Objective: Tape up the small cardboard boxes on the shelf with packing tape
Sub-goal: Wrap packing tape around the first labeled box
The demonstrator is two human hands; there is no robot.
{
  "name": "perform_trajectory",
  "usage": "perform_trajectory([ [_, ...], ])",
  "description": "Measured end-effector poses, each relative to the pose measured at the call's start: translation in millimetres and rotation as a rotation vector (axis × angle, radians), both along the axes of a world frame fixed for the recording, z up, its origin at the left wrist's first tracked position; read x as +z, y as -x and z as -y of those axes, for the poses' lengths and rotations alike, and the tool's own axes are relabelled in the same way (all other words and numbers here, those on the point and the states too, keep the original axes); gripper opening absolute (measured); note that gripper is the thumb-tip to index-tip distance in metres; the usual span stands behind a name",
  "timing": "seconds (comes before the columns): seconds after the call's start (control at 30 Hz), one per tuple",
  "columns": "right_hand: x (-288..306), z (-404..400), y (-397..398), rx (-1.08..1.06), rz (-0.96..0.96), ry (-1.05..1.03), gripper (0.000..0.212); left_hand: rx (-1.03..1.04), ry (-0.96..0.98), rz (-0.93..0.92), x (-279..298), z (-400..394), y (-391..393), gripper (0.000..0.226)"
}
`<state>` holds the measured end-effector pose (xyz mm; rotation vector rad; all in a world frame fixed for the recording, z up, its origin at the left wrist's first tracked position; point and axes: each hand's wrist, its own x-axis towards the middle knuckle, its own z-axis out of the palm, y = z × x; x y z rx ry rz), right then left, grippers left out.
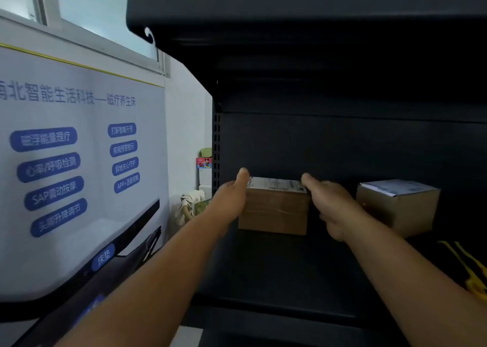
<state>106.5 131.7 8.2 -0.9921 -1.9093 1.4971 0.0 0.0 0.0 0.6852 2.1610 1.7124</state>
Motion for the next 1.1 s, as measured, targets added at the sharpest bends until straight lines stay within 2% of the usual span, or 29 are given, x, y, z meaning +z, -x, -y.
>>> perform_trajectory([
  [0.23, -4, 5, 6, 0.016, -0.041, 0.073, 0.054, -0.040, -0.055, 0.026, -6, -6, 11, 0.063],
  [0.4, 0, 6, 1, -0.070, -0.197, 0.091, 0.022, -0.043, -0.252, -0.001, -9, -2, 14, 0.045],
  [0.53, -3, 9, -5, -0.105, -0.324, 0.121, 0.025, -0.119, -0.277, -0.163, -13, 4, 12, 0.063],
  [0.67, -10, 11, -12, -0.126, -0.405, 0.129, 0.030, -0.189, -0.282, -0.297, -22, 8, 12, 0.053],
  [0.8, -16, 12, -18, -0.118, -0.443, 0.165, 0.034, -0.216, -0.356, -0.273, -27, 13, 3, 0.043],
  [0.93, -18, 11, -23, -0.135, -0.474, 0.217, 0.034, -0.217, -0.454, -0.198, -24, 15, -6, 0.009],
  [1.03, -19, 11, -27, -0.139, -0.492, 0.203, 0.015, -0.164, -0.489, -0.108, -23, 13, -9, 0.022],
  [1.1, -19, 11, -28, -0.131, -0.494, 0.179, 0.007, -0.154, -0.517, -0.084, -22, 13, -11, 0.017],
])
